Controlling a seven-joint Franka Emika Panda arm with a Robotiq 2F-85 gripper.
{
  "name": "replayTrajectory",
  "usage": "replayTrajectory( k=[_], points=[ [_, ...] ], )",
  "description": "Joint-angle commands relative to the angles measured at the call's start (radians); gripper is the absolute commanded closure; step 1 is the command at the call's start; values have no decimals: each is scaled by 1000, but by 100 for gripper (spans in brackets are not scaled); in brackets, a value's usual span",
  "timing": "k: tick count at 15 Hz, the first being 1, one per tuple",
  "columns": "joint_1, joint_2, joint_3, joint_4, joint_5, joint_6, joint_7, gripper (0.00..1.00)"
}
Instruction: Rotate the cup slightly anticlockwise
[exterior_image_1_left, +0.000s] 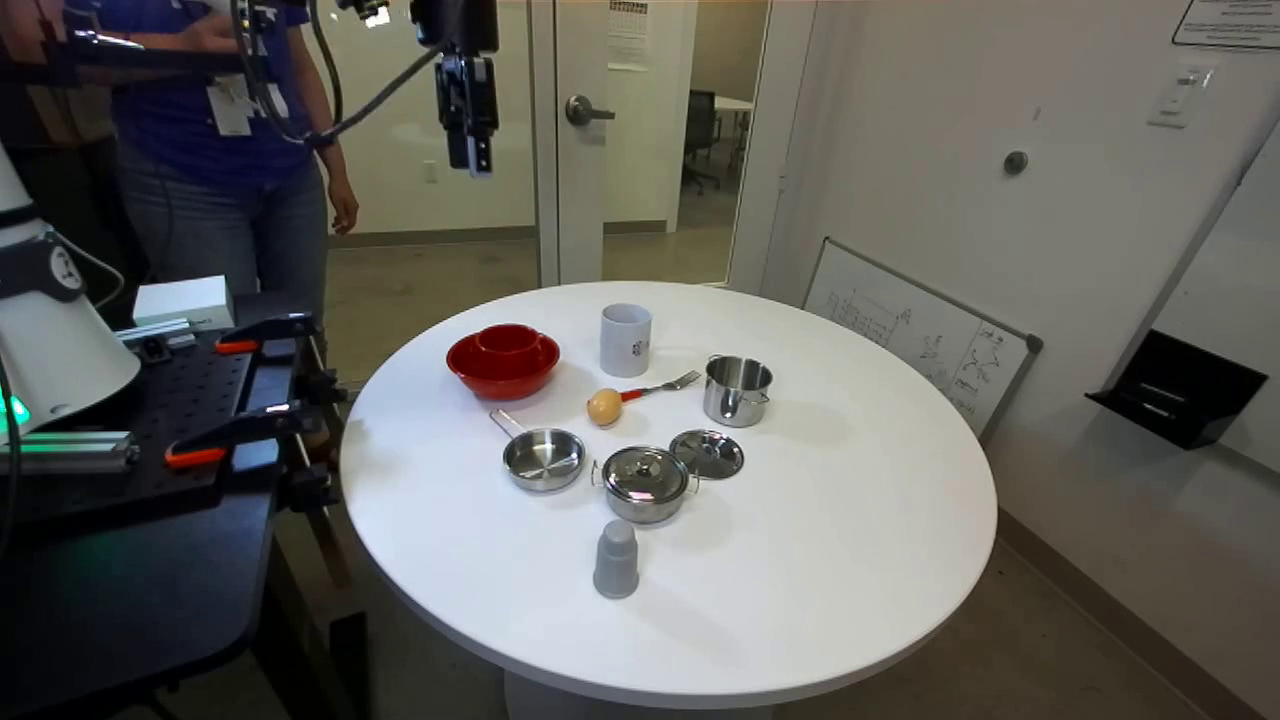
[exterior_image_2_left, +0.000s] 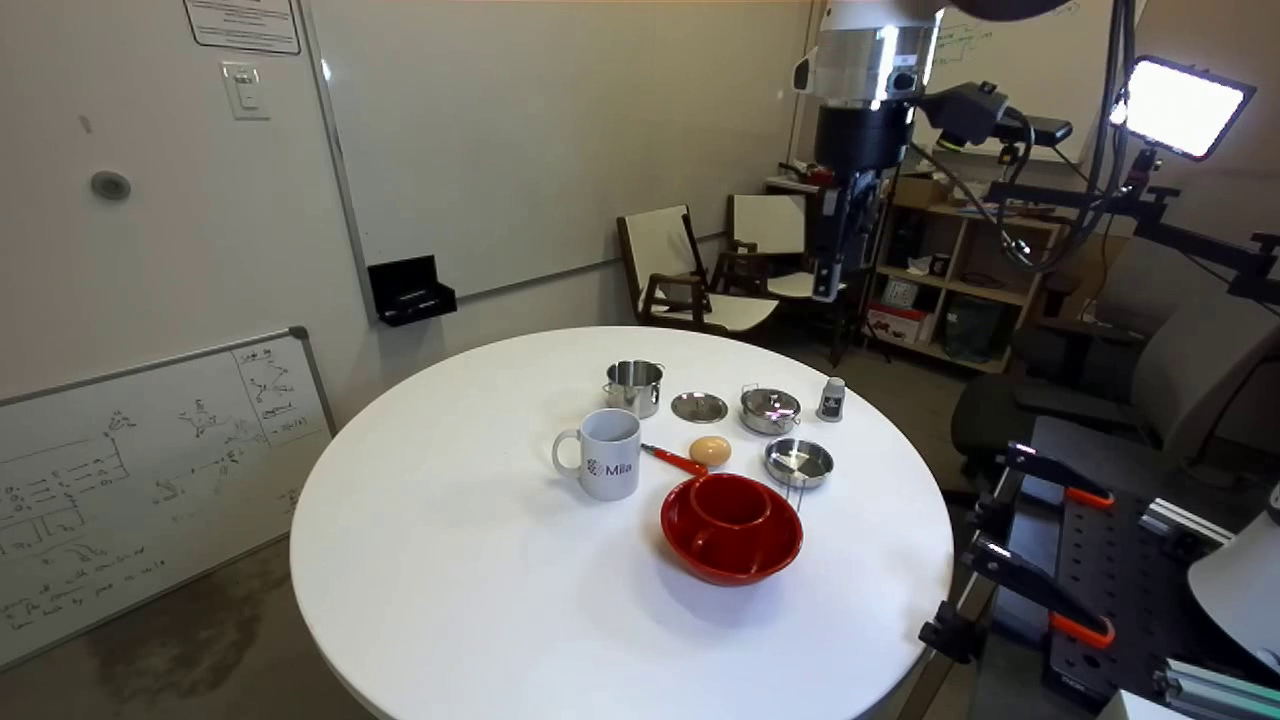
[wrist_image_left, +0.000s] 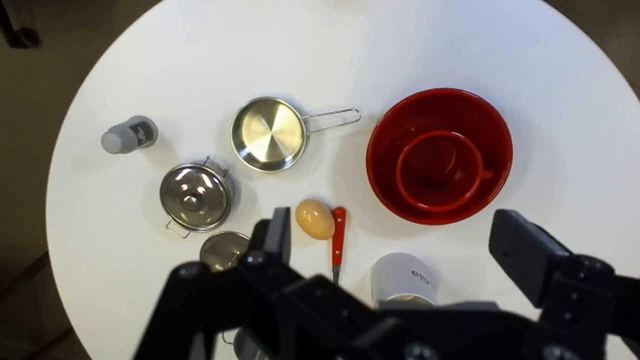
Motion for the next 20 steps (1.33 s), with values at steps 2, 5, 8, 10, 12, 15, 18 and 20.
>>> replayTrajectory(
  k=[2, 5, 8, 10, 12, 15, 18, 20],
  points=[
    [2, 197, -7, 89, -23, 68, -12, 0],
    [11, 278, -15, 138, -3, 57, -76, 0],
    [13, 259, -17, 115, 0, 51, -61, 0],
    [12, 282, -20, 132, 0, 50, -72, 0],
    [13, 286, -21, 136, 0, 47, -73, 0],
    [9, 288, -27, 149, -8, 54, -2, 0],
    [5, 349, -43, 203, -16, 75, 120, 0],
    [11, 403, -51, 254, -28, 88, 186, 0]
  ],
)
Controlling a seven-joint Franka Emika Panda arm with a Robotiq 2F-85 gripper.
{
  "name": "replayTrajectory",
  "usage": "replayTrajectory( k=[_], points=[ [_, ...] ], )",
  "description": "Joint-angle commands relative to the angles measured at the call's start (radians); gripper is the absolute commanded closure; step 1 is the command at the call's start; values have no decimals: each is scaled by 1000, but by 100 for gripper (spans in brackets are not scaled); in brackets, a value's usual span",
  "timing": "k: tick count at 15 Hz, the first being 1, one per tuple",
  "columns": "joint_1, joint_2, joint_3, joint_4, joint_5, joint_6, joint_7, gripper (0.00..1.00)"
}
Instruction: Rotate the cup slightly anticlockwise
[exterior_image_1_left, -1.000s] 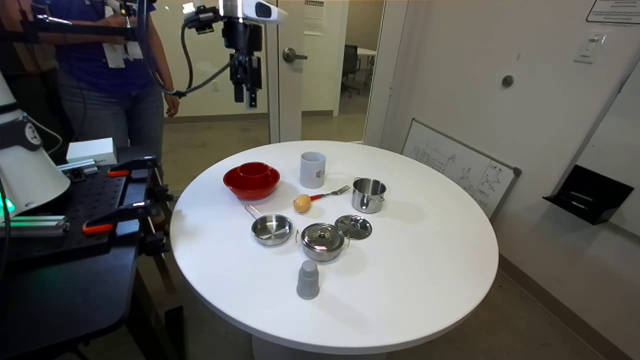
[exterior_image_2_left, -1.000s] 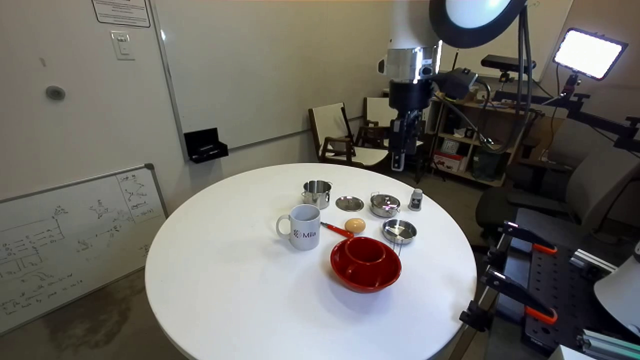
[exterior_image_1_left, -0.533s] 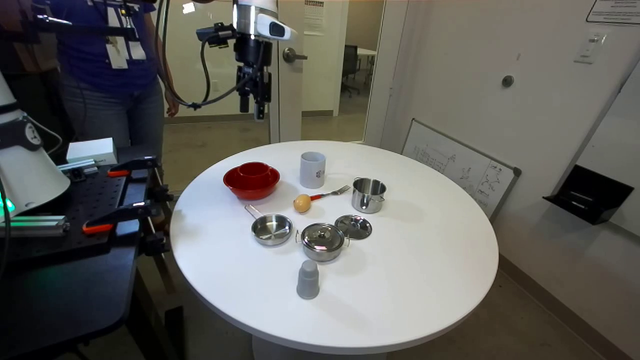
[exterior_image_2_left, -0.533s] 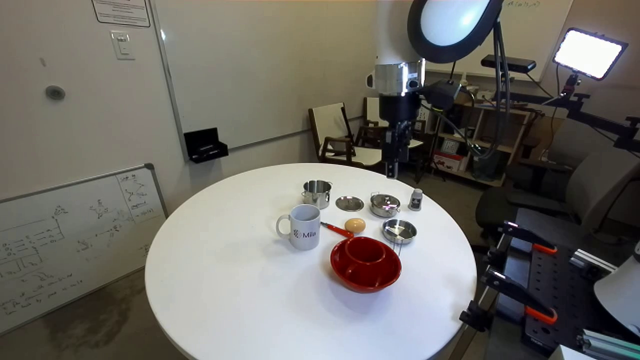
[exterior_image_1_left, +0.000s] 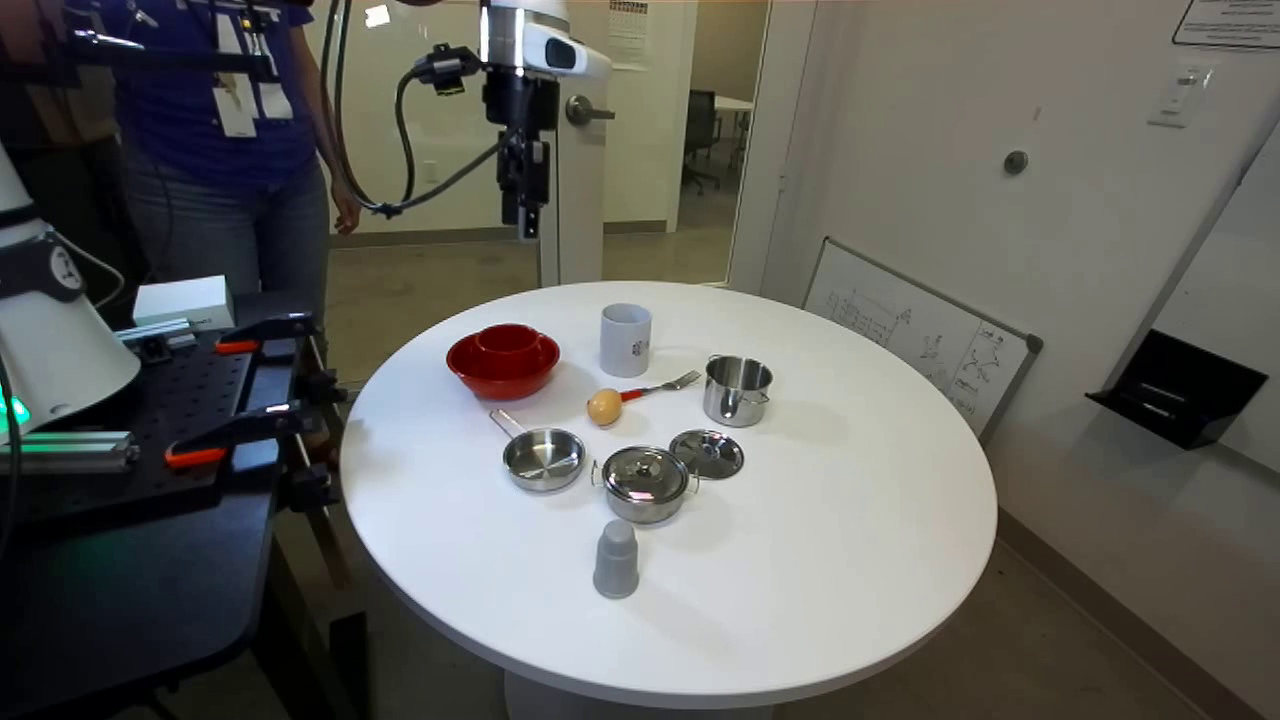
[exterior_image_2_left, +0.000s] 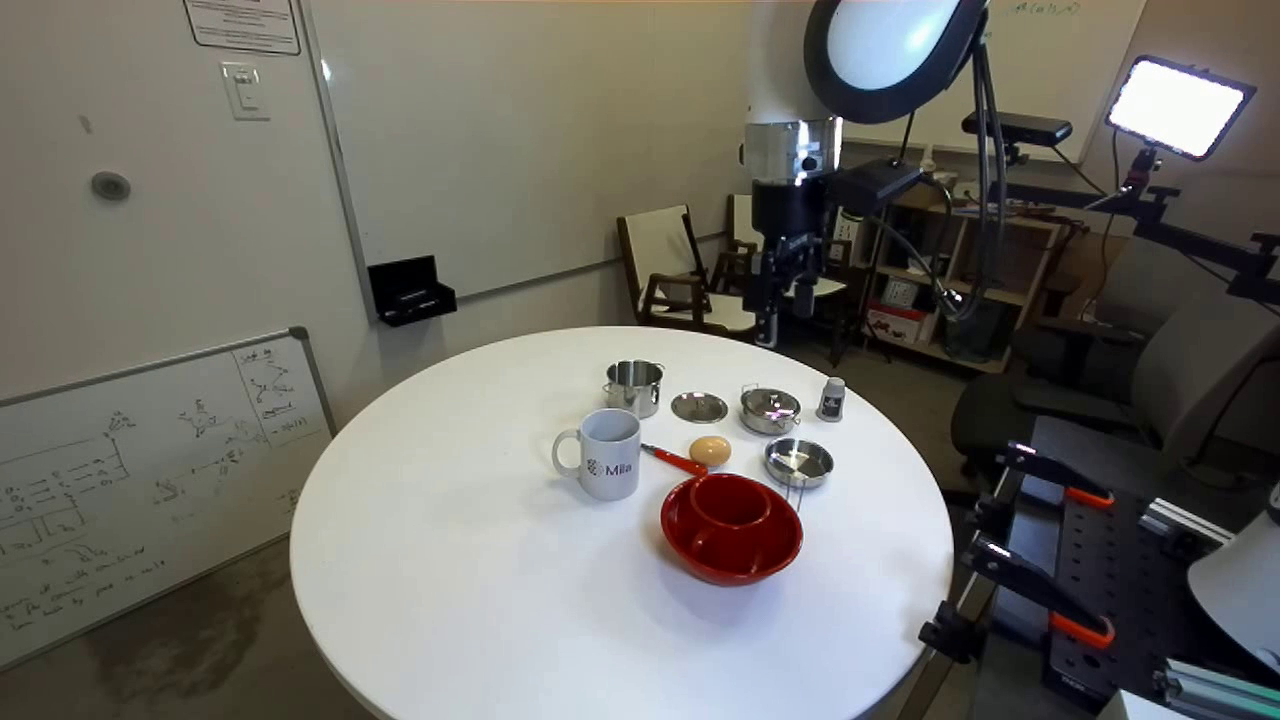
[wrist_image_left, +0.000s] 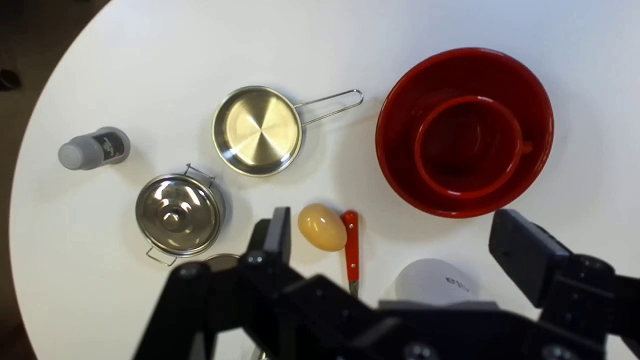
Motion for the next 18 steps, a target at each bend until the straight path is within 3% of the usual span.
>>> replayTrajectory(
  k=[1, 8, 14, 18],
  points=[
    [16, 115, -19, 104, -31, 27, 123, 0],
    [100, 381, -68, 318, -125, 150, 237, 0],
    [177, 584, -124, 518, -90, 160, 265, 0],
    [178, 685, -140, 619, -51, 163, 267, 0]
  ],
)
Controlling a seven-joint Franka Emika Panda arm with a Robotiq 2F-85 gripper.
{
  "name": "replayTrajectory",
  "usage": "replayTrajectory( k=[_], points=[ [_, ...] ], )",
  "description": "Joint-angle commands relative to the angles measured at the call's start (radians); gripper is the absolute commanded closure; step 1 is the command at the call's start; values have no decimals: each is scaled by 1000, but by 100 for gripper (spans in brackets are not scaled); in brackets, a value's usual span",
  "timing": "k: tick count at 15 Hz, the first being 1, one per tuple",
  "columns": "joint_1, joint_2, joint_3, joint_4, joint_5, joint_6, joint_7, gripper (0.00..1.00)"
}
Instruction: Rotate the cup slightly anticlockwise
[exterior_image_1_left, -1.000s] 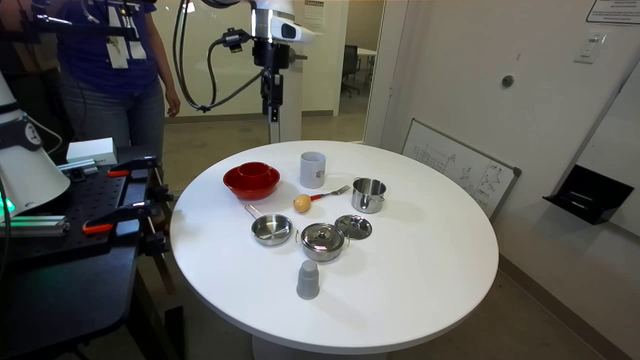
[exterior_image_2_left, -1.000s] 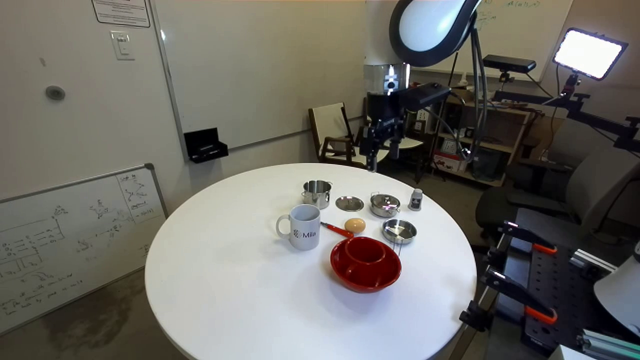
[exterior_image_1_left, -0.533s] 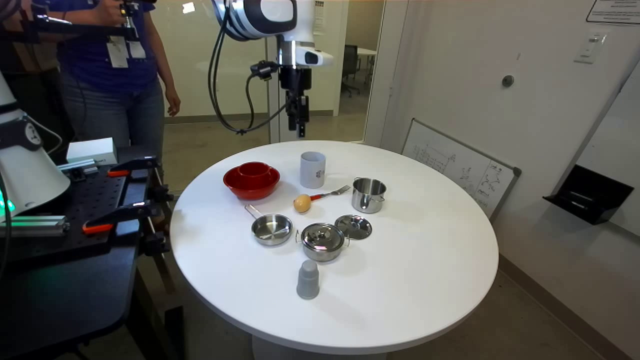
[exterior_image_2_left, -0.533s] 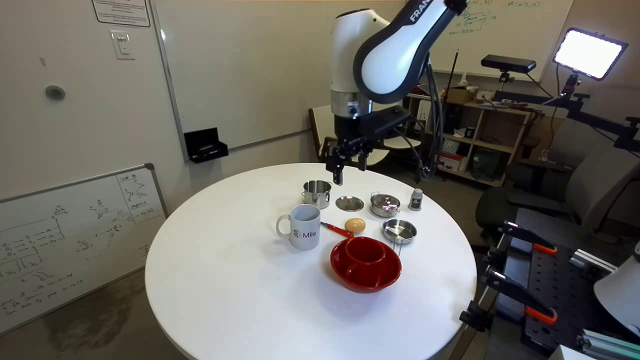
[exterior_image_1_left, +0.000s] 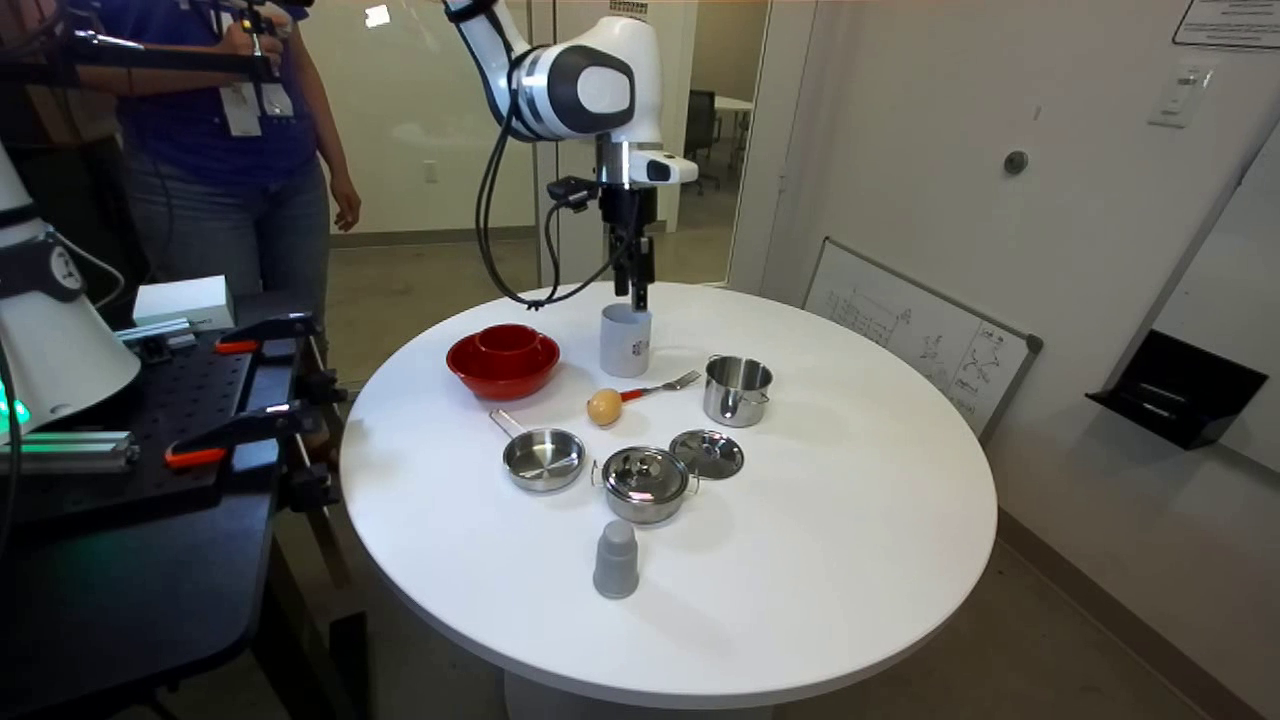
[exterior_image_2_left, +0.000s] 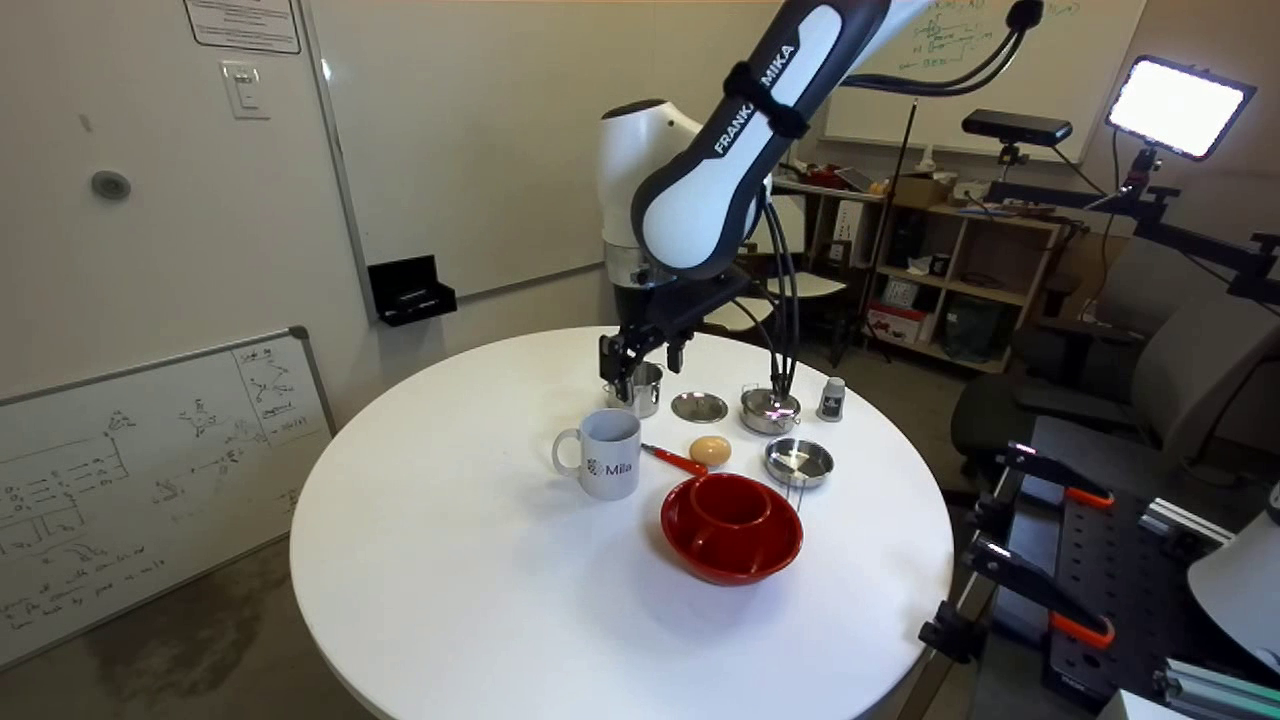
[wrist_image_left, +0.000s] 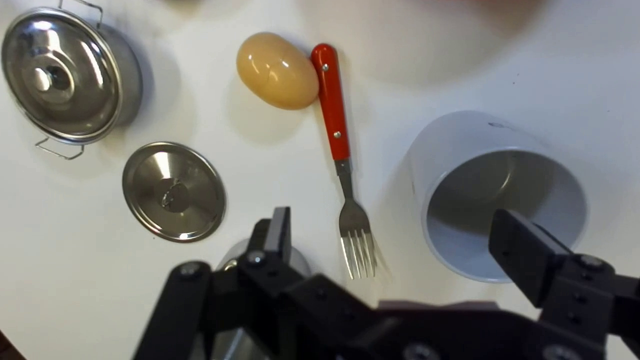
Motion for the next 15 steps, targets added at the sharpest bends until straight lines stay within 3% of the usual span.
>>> replayTrajectory(
  k=[1, 11, 13, 14, 15],
  points=[
    [7, 111, -20, 122, 46, 1, 6, 0],
    [-16, 235, 3, 266, 178, -30, -28, 0],
    [-12, 244, 0, 271, 184, -34, -24, 11],
    [-11, 247, -1, 270, 187, -35, -21, 30],
    [-11, 249, -1, 270, 191, -35, -20, 31]
  ],
)
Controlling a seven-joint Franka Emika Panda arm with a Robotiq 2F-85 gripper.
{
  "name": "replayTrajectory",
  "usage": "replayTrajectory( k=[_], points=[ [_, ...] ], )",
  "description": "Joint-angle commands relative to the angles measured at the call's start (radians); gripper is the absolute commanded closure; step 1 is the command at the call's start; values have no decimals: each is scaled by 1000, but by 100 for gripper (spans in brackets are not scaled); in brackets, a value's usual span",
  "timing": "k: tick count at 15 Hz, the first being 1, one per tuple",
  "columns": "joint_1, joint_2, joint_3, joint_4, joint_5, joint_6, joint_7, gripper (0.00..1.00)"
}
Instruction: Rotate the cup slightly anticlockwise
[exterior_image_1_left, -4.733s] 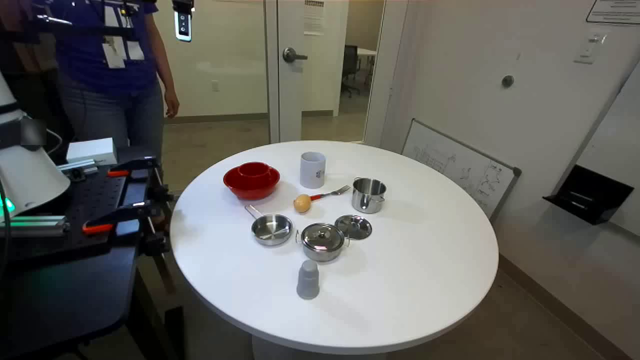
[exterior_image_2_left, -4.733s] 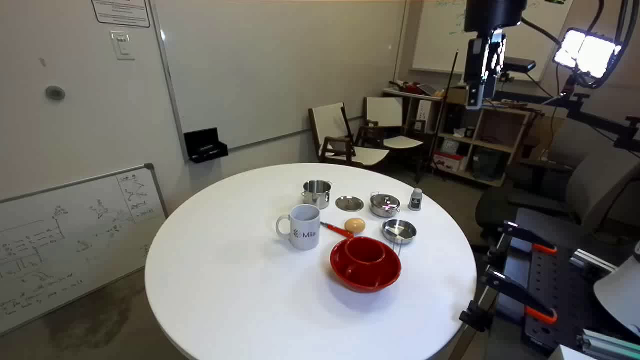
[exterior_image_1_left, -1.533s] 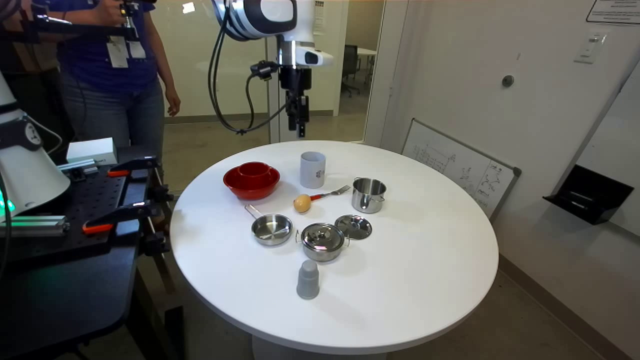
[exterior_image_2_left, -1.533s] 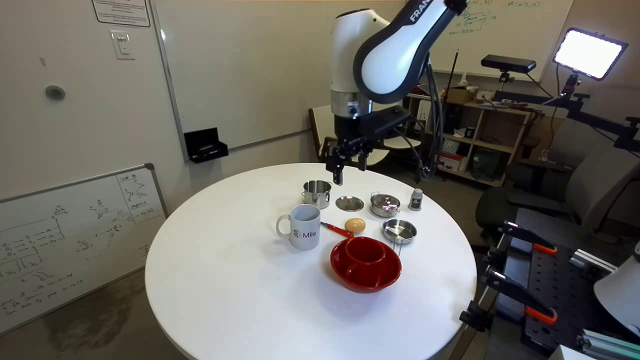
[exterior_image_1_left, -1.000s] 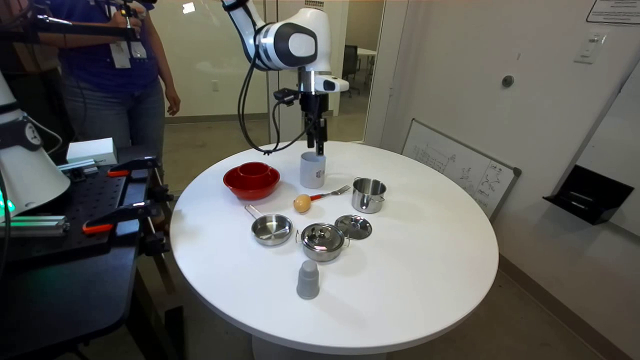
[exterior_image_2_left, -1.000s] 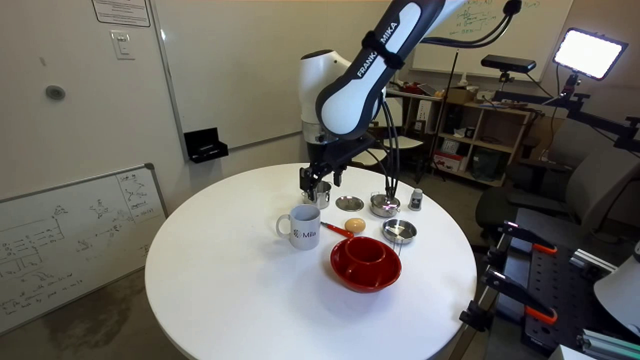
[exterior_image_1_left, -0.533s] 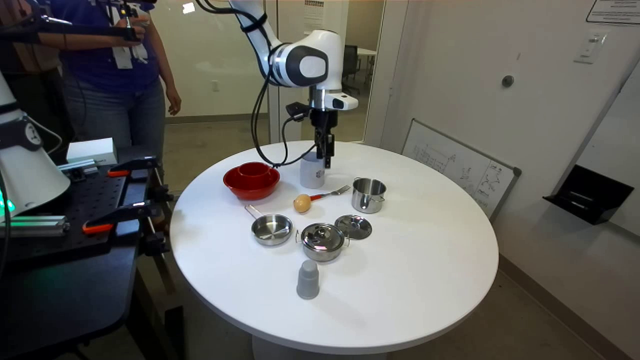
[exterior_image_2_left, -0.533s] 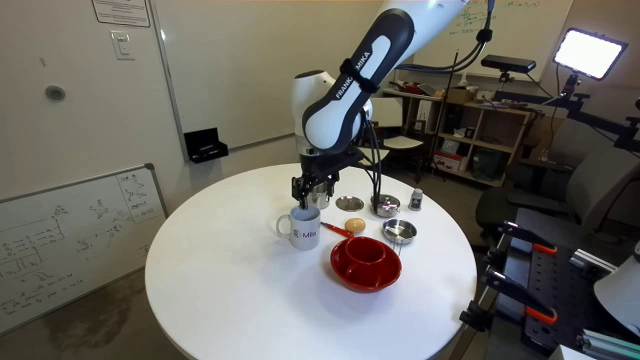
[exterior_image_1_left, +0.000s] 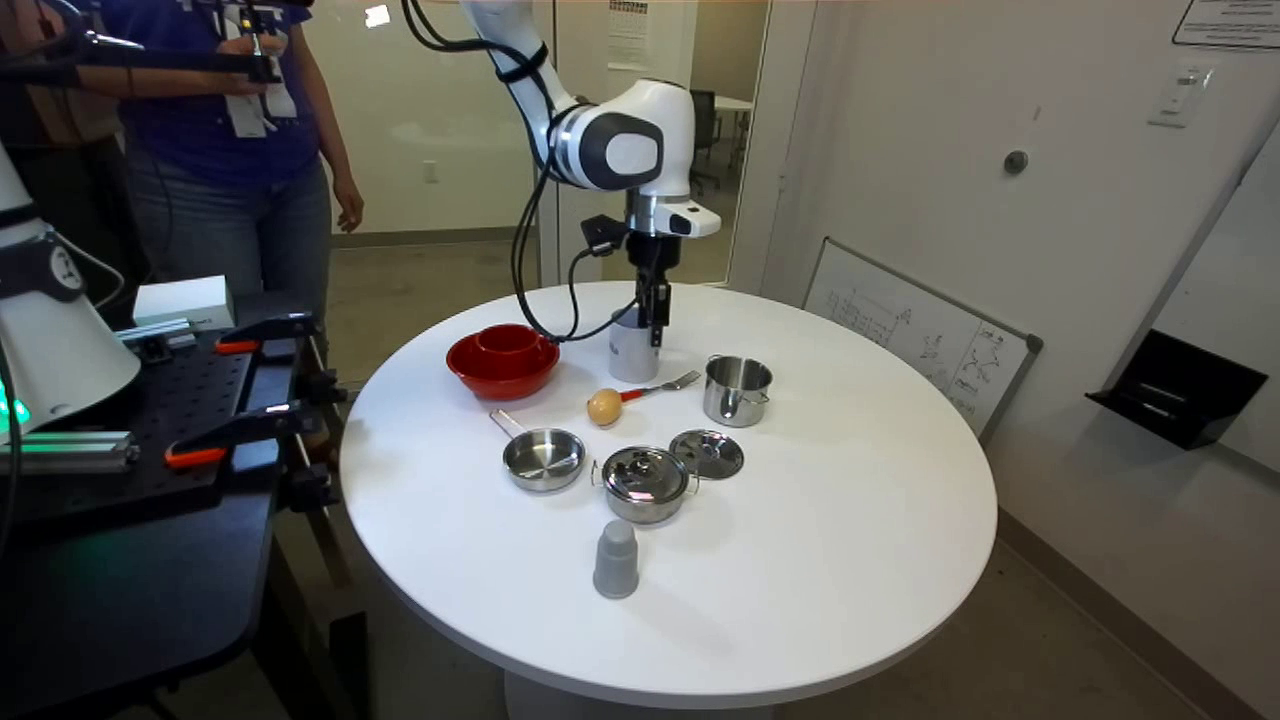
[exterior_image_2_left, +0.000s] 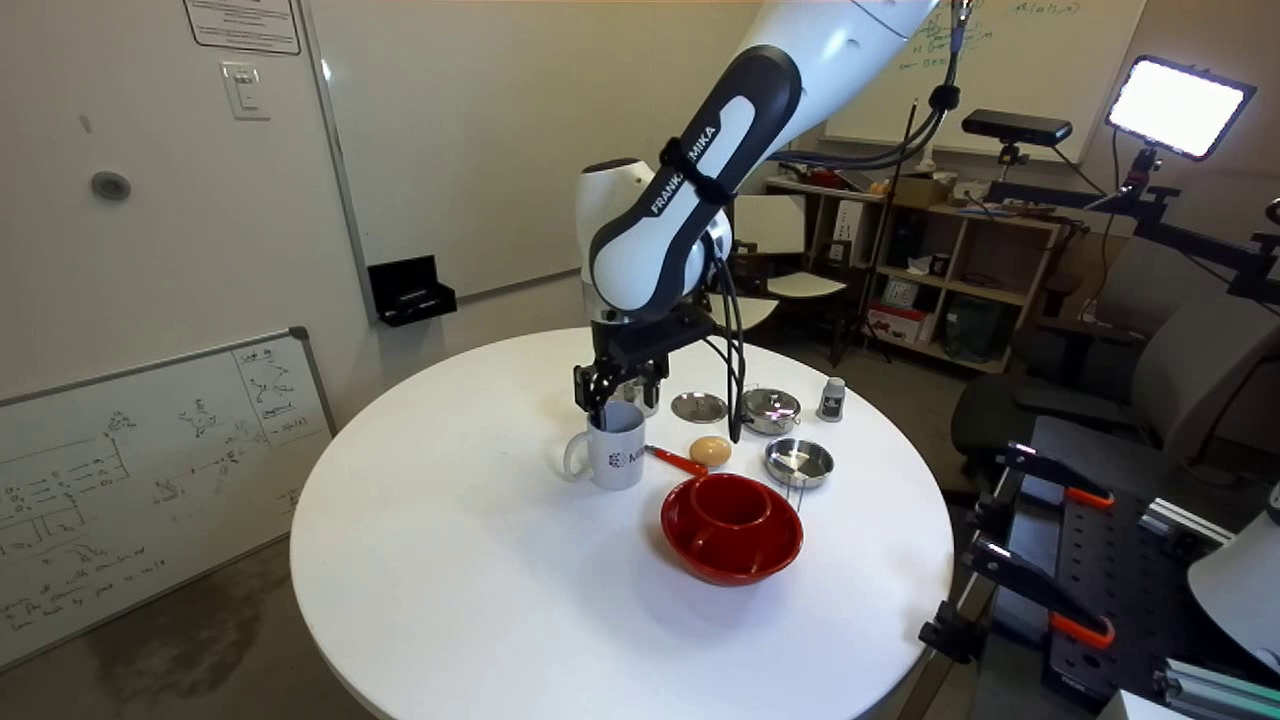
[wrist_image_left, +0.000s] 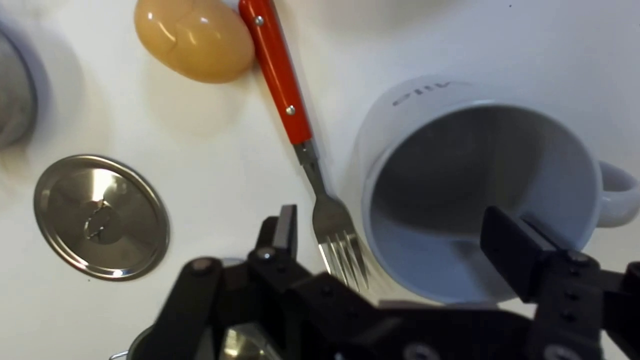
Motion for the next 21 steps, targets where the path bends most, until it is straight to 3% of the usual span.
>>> replayTrajectory(
  k=[1, 9, 16, 21],
  points=[
    [-1, 28, 4, 39, 33, -23, -13, 38],
    [-6, 24, 14, 16, 57, -18, -14, 99],
    [-33, -19, 46, -21, 63, 8, -99, 98],
    [-122, -71, 138, -39, 48, -9, -389, 98]
  ],
)
